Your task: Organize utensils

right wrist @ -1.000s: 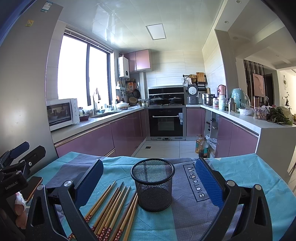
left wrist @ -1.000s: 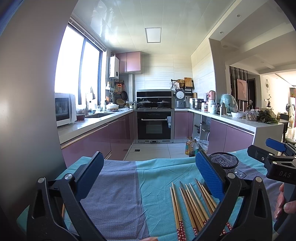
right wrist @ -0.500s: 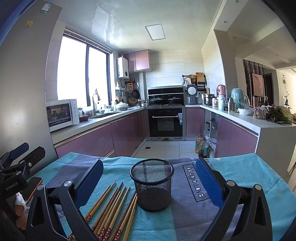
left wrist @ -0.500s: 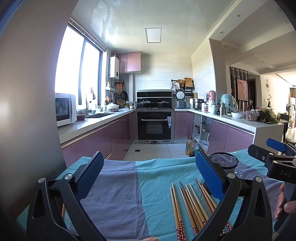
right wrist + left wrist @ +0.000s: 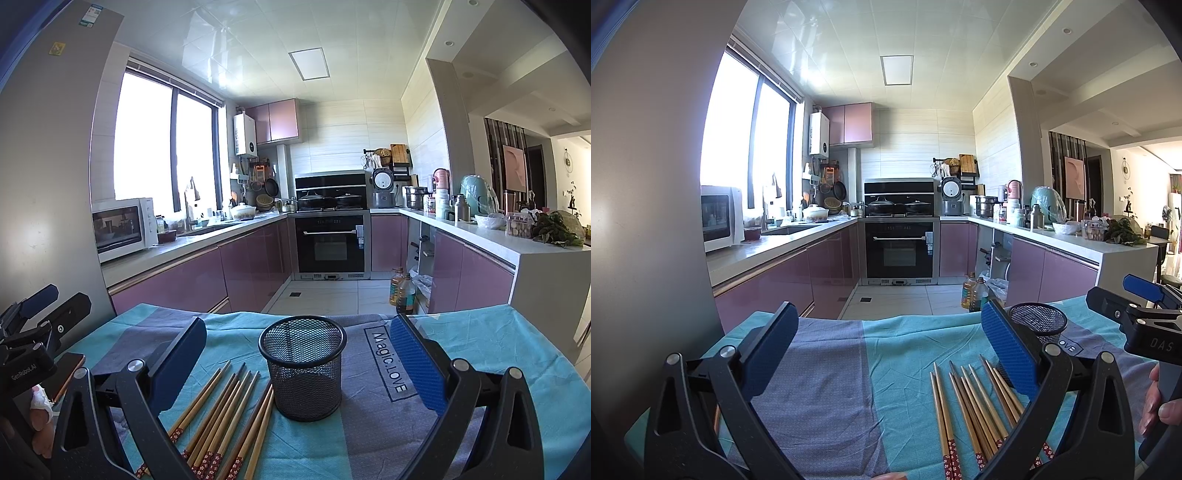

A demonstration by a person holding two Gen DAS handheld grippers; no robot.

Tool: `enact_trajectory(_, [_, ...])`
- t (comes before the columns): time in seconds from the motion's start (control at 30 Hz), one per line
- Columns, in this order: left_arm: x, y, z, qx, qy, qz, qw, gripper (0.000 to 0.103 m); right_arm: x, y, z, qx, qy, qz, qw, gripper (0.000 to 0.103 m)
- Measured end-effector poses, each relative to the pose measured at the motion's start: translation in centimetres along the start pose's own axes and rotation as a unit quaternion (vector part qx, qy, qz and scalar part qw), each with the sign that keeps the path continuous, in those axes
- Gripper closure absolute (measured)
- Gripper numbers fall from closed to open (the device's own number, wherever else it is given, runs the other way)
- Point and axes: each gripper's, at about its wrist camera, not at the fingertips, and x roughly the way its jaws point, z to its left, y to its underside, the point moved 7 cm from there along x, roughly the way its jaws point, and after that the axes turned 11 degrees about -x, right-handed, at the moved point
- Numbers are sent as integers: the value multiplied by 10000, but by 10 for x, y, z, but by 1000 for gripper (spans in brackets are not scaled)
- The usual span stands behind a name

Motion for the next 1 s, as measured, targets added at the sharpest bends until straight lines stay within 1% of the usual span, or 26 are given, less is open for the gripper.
enact_trajectory(1.0, [0,0,-1,1,0,5,10000,5,0,1,-1,13,8,-10,10000,7])
